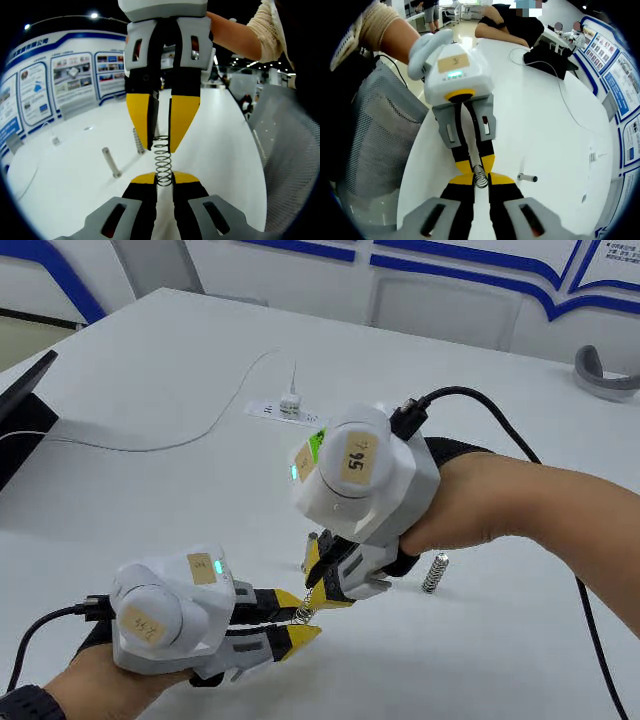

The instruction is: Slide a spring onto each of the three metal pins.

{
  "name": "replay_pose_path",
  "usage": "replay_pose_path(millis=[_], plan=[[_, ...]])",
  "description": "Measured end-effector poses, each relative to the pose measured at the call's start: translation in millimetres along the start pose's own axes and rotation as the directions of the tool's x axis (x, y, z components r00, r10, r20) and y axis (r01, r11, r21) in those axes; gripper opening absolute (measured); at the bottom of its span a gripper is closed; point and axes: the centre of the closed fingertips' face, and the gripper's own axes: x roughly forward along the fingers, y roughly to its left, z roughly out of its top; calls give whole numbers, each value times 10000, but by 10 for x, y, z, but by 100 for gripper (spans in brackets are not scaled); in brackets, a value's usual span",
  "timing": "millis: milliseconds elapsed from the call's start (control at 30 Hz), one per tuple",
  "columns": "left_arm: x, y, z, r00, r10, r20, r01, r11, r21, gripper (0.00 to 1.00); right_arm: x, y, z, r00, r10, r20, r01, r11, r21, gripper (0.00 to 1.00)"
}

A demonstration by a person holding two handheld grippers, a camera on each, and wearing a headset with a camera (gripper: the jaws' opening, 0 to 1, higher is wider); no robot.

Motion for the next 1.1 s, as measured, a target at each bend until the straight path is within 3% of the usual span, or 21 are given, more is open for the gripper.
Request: replay_pose_path(millis=[467, 633, 1100], plan=[[0, -10, -5, 9999, -18, 109, 18, 10000, -42, 11, -6, -29, -17, 9998, -50, 170, 46, 9996, 273, 16], [-6, -3, 0, 9999, -5, 152, 7, 10000, -74, 11, -26, -18, 0, 9983, 60, 582, -99, 9976, 680, 17], [-12, 14, 103, 9988, 90, 476, -84, 9999, -128, 11, 50, -2, -57, 9971, 116, 753, -203, 9930, 1160, 14]])
